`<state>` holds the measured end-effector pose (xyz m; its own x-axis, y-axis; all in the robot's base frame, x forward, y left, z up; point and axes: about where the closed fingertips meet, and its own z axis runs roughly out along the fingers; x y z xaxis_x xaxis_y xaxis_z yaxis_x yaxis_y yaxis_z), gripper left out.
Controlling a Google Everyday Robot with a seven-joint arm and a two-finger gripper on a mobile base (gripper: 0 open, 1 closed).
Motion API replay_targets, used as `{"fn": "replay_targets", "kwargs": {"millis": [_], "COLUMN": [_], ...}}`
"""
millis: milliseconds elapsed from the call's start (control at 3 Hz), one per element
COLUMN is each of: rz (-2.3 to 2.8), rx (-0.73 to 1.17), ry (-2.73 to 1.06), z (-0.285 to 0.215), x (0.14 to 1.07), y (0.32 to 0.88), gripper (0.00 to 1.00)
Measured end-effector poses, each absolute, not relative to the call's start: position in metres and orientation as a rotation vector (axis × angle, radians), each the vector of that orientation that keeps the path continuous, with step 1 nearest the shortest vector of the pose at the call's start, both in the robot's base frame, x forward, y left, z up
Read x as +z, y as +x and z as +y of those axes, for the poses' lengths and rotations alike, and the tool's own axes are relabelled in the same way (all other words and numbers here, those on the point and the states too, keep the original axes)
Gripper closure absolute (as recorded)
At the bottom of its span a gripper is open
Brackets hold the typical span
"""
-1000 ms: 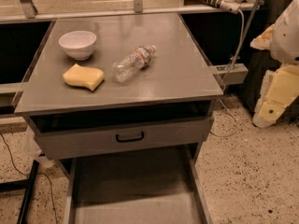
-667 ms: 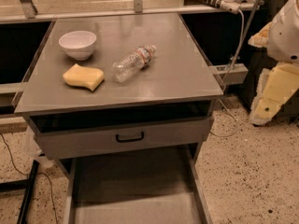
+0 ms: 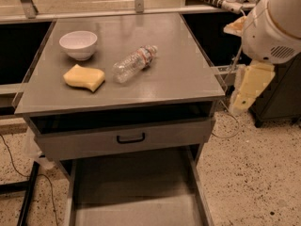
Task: Place water bottle into middle drawer
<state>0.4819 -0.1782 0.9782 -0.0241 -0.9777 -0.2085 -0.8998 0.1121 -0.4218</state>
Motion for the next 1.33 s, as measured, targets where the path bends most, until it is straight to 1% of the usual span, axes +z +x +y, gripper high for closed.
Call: {"fn": "replay_targets", "kwargs": {"millis": [667, 1000, 1333], "rz": [1.709, 1.703, 1.617], "rx": [-0.239, -0.241, -0.198], "ry": [-1.854, -1.854, -1.897], "z": [-0.146, -0.145, -0.136], "x": [0.978, 0.980, 0.979], "y": [0.519, 0.527, 0.553], "gripper": [0.00, 0.00, 0.00]}}
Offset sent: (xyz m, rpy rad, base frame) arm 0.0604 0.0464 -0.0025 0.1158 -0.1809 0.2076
